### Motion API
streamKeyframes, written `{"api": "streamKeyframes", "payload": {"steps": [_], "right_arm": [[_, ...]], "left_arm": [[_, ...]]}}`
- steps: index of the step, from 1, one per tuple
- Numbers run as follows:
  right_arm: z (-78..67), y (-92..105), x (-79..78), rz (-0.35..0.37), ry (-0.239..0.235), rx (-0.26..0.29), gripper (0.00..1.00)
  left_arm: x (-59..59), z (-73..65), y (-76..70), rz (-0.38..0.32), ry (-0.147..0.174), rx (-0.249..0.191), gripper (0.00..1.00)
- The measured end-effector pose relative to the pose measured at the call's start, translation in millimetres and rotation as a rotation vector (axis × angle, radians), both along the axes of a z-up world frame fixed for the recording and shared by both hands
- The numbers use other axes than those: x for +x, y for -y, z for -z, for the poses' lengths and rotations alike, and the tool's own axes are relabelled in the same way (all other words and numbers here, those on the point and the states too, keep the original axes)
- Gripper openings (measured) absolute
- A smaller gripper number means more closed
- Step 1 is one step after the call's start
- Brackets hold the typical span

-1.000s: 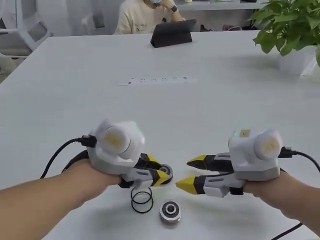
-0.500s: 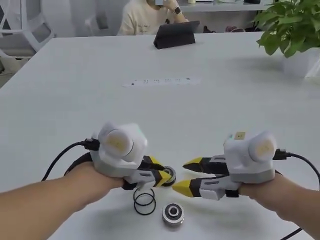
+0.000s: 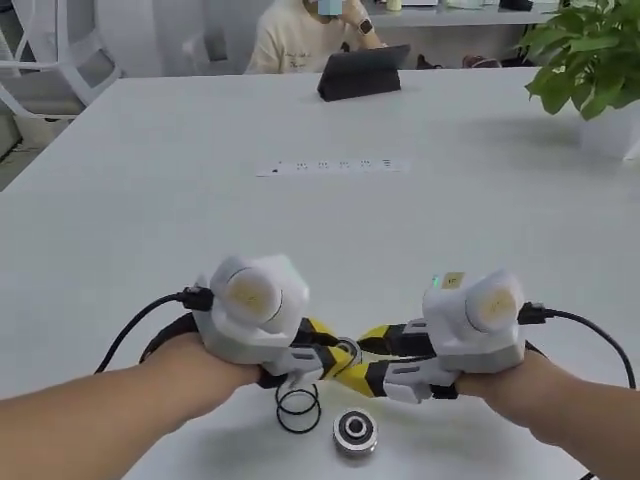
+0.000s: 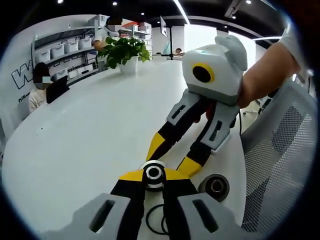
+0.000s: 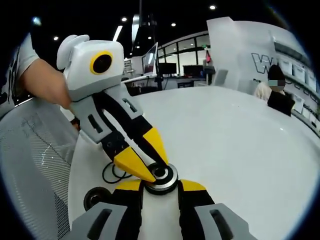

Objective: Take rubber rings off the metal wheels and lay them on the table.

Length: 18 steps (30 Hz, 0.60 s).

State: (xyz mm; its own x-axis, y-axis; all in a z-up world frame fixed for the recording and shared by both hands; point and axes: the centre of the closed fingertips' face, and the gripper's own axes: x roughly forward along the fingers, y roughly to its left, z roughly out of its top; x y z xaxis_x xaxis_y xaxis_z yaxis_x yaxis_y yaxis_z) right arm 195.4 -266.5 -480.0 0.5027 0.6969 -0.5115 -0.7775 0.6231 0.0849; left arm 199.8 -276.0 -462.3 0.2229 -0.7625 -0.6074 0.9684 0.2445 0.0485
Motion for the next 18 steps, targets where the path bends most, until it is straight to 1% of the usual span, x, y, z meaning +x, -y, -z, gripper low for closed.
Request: {"api": "streamKeyframes", "payload": {"steps": [6, 18], "right_arm": [[-1.2, 2.5, -2.6, 0.004, 0.005, -0.006, 0.23], [-1.6, 8.5, -6.5, 0.016, -0.009, 0.002, 0.16]], "left_arm": [[0.1, -0.2, -0.3, -0.004, 0.002, -0.001, 0.07], [0.3, -0.1, -0.4, -0.013, 0.000, -0.004, 0.07]]}}
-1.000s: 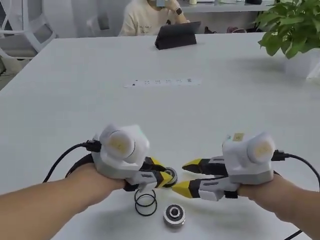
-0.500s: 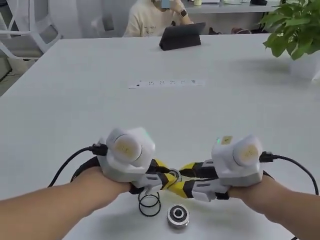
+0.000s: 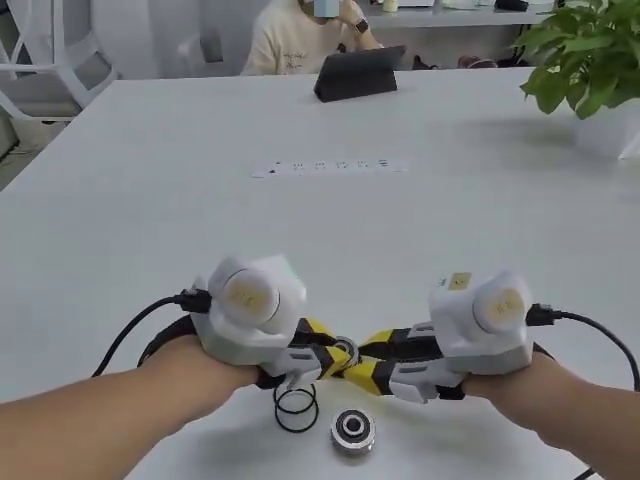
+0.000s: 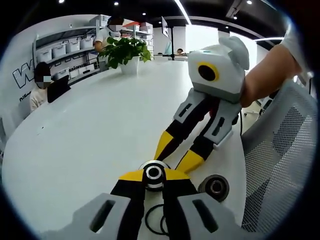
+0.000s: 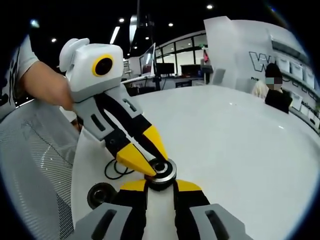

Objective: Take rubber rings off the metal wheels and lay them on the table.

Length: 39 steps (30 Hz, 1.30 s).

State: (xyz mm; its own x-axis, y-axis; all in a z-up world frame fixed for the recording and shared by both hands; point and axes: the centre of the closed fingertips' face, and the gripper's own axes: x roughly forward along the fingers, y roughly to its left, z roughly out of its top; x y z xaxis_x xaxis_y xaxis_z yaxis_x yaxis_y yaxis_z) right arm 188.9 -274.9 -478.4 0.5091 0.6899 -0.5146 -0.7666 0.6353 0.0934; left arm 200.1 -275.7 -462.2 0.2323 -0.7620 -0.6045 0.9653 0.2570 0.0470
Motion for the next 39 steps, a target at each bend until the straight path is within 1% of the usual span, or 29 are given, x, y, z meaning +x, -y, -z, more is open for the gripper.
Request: {"api": "streamKeyframes", "payload": {"steps": [1, 4, 7, 8, 9, 12, 13, 14, 17, 18, 20, 22, 23, 26, 29, 36, 39], "right_arm": [[0.9, 1.9, -0.5, -0.004, 0.003, -0.013, 0.14], [1.0, 4.5, -1.1, 0.002, -0.009, -0.001, 0.09], [0.7, 4.4, -1.9, 0.005, -0.012, 0.000, 0.06], [1.4, 6.1, -1.6, 0.012, -0.017, -0.006, 0.02], [0.8, 6.4, -1.2, 0.022, -0.032, 0.015, 0.01], [1.8, 7.5, -0.9, 0.039, -0.044, 0.020, 0.00], [1.6, 7.6, -1.1, 0.053, -0.059, 0.032, 0.00], [1.6, 8.7, -0.8, 0.079, -0.084, 0.053, 0.00], [0.7, 9.7, -1.4, 0.109, -0.118, 0.088, 0.00], [0.5, 10.4, -1.8, 0.129, -0.142, 0.109, 0.00], [0.0, 12.0, -1.6, 0.152, -0.166, 0.133, 0.00], [-1.1, 12.7, -1.6, 0.161, -0.172, 0.145, 0.00], [-2.0, 13.0, -1.8, 0.175, -0.186, 0.158, 0.00], [-1.9, 12.8, -2.6, 0.182, -0.193, 0.157, 0.00], [-2.3, 13.1, -3.8, 0.197, -0.212, 0.163, 0.00], [-3.1, 13.1, -5.0, 0.207, -0.223, 0.158, 0.00], [-3.7, 12.2, -6.2, 0.208, -0.217, 0.140, 0.00]], "left_arm": [[0.1, 0.0, 0.0, -0.001, 0.000, 0.000, 0.07], [0.2, 0.0, -0.1, -0.004, 0.000, -0.001, 0.07], [0.3, 0.1, -0.3, -0.006, 0.000, 0.000, 0.07], [0.2, 0.1, -0.3, -0.007, 0.001, -0.001, 0.07], [0.2, 0.1, -0.3, -0.007, 0.001, -0.002, 0.07], [-0.3, -0.1, -0.2, -0.009, 0.004, -0.001, 0.07], [-0.2, -0.2, -0.2, -0.009, 0.005, -0.001, 0.07], [-0.1, -0.2, -0.2, -0.009, 0.006, -0.001, 0.07], [-0.2, -0.1, -0.3, -0.006, 0.009, 0.001, 0.07], [-0.3, -0.1, -0.2, -0.004, 0.011, 0.002, 0.07], [-0.8, -0.1, 0.0, -0.004, 0.013, 0.002, 0.07], [-1.0, -0.1, 0.2, -0.002, 0.014, 0.003, 0.07], [-0.9, 0.0, 0.4, 0.000, 0.015, 0.003, 0.07], [-1.3, 0.0, 1.2, 0.004, 0.019, 0.006, 0.07], [-1.6, 0.2, 1.3, 0.004, 0.022, 0.008, 0.07], [-2.2, 0.4, 1.3, 0.002, 0.025, 0.013, 0.06], [-2.5, 0.2, 1.3, 0.001, 0.025, 0.014, 0.06]]}}
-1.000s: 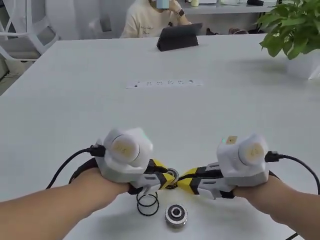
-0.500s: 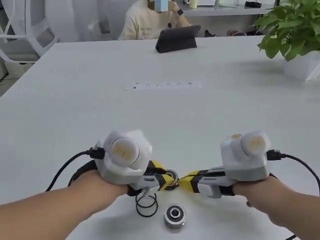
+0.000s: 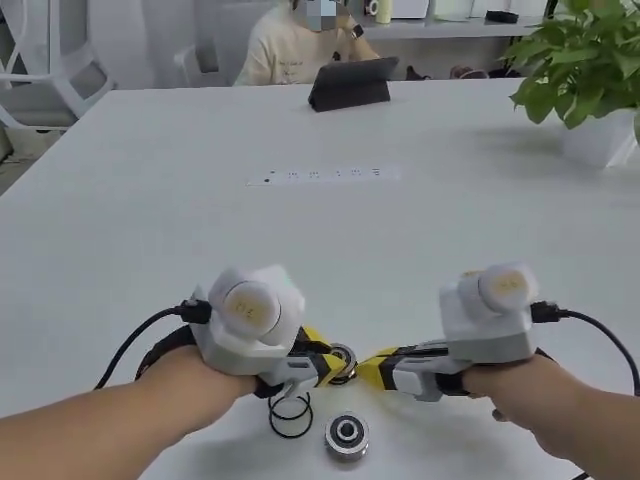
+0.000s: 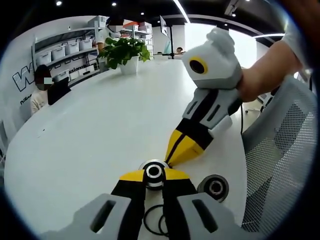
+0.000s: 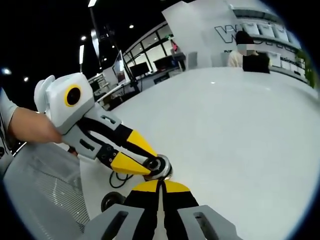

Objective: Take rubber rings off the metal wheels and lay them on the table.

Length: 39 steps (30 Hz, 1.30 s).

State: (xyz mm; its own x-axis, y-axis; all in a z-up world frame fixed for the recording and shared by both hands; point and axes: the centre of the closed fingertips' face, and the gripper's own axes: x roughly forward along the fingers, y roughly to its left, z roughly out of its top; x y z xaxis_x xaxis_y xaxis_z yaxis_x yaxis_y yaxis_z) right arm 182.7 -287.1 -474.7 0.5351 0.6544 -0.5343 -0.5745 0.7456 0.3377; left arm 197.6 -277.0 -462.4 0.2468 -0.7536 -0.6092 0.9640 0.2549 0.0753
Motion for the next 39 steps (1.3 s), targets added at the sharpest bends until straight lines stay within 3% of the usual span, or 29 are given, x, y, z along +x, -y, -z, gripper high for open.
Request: {"api": "streamKeyframes", "payload": {"steps": [10, 16, 24, 33, 39], "right_arm": [[-3.2, 2.9, -1.3, 0.011, 0.001, -0.027, 0.00], [-4.2, 4.2, 5.1, 0.110, -0.070, 0.086, 0.00], [-5.6, 6.6, 12.8, 0.157, -0.087, 0.116, 0.00], [-11.0, 1.1, 13.6, 0.117, -0.037, 0.094, 0.00], [-17.2, -11.7, 10.9, 0.073, -0.018, 0.113, 0.00]], "left_arm": [[-0.4, -0.1, 0.0, -0.009, 0.002, 0.002, 0.06], [-0.6, -0.2, 0.2, -0.020, 0.003, 0.001, 0.06], [-0.4, 0.1, -0.1, -0.041, 0.005, 0.008, 0.06], [-0.6, 0.1, -0.8, -0.061, 0.014, 0.012, 0.06], [-0.9, -0.1, -0.8, -0.061, 0.017, 0.014, 0.06]]}}
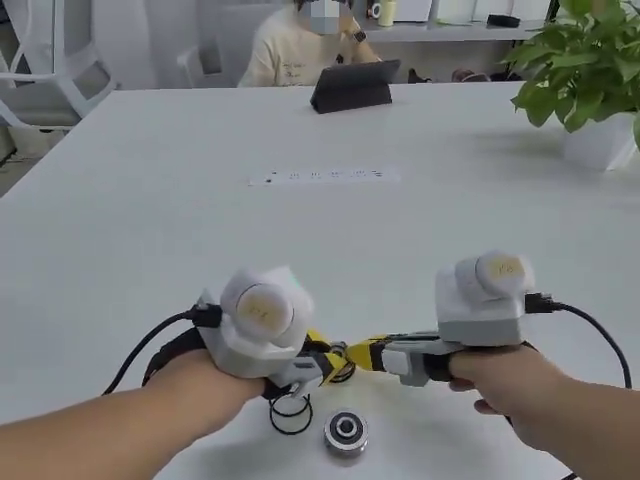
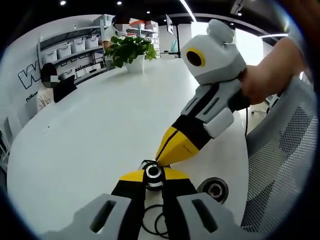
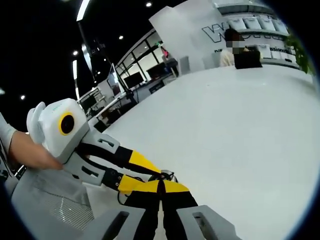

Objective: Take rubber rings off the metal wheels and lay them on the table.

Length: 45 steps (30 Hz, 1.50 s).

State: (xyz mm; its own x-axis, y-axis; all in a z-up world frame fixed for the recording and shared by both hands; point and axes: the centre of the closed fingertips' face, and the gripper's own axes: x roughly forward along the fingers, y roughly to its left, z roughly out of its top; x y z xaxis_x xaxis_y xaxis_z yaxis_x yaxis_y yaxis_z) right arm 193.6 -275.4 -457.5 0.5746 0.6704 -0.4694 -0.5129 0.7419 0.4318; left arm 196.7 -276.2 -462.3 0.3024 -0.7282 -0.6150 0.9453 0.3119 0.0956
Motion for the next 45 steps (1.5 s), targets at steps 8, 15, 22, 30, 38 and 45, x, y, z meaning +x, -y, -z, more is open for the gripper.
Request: {"api": "streamKeyframes", "payload": {"steps": [8, 15, 22, 30, 38, 45], "right_arm": [[-14.3, -11.2, -1.8, -0.035, 0.033, 0.072, 0.00], [-2.1, 5.1, -1.6, 0.008, -0.005, 0.046, 0.00], [2.9, 11.0, -2.6, 0.026, -0.023, 0.040, 0.00], [0.0, 8.4, -3.6, 0.018, -0.020, 0.048, 0.00], [-6.6, 4.9, -4.4, 0.009, -0.015, 0.069, 0.00], [-16.0, 1.1, -5.6, -0.007, -0.004, 0.090, 0.00]], "left_arm": [[-0.4, 0.5, -0.7, 0.001, -0.002, -0.003, 0.06], [0.2, 0.3, 0.1, 0.006, 0.012, -0.015, 0.07], [-1.6, -1.7, 1.8, 0.065, 0.056, 0.011, 0.06], [-3.7, -10.0, -2.3, 0.070, 0.042, -0.012, 0.12], [-10.5, -25.4, -6.1, 0.073, 0.013, -0.064, 0.20], [-18.8, -36.4, -13.5, 0.089, 0.008, -0.082, 0.27]]}}
